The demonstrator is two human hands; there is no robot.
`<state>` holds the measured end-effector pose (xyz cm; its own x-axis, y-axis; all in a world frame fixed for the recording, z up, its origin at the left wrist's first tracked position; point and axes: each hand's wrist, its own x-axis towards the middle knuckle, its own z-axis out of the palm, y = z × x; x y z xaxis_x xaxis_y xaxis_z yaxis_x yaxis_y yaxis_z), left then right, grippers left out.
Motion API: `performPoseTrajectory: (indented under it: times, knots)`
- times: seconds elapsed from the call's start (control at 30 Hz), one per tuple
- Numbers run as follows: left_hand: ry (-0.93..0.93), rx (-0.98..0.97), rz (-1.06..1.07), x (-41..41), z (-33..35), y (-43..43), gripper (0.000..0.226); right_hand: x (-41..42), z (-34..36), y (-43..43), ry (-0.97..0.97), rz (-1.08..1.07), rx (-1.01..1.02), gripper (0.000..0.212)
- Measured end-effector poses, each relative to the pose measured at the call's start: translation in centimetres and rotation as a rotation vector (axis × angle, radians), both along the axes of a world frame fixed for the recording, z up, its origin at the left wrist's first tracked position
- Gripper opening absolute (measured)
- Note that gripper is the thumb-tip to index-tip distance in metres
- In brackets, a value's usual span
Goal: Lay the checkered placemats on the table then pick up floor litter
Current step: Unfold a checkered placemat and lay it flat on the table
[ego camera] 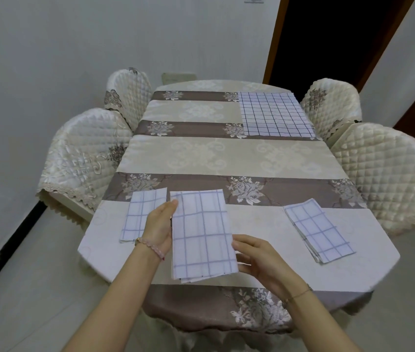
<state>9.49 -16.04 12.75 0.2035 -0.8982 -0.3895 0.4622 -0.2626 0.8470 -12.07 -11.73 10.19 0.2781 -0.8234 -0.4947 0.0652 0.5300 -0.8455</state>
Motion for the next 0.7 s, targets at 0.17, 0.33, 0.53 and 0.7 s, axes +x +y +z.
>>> performPoseTrajectory:
  times: [0.17, 0.33, 0.53, 0.7]
  knots:
    - [-0.470, 0.084, 0.009, -0.3, -1.9, 0.1, 0.035, 0.1, 0.0, -0.7, 0.047, -0.071, -0.052, 0.020]
    - [-0.713, -0.188, -0.368, -3.7, -2.4, 4.3, 0.033, 0.4, 0.0, -0.7, 0.033, -0.219, -0.067, 0.018]
    - [-0.568, -0.229, -0.472, -6.2, -2.9, 5.8, 0.036, 1.1, -0.2, -0.1, -0.008, -0.168, -0.088, 0.027]
    - [-0.424, -0.189, -0.418, -5.8, -2.6, 5.8, 0.024, 1.2, -0.5, 0.1, -0.035, -0.120, -0.109, 0.029]
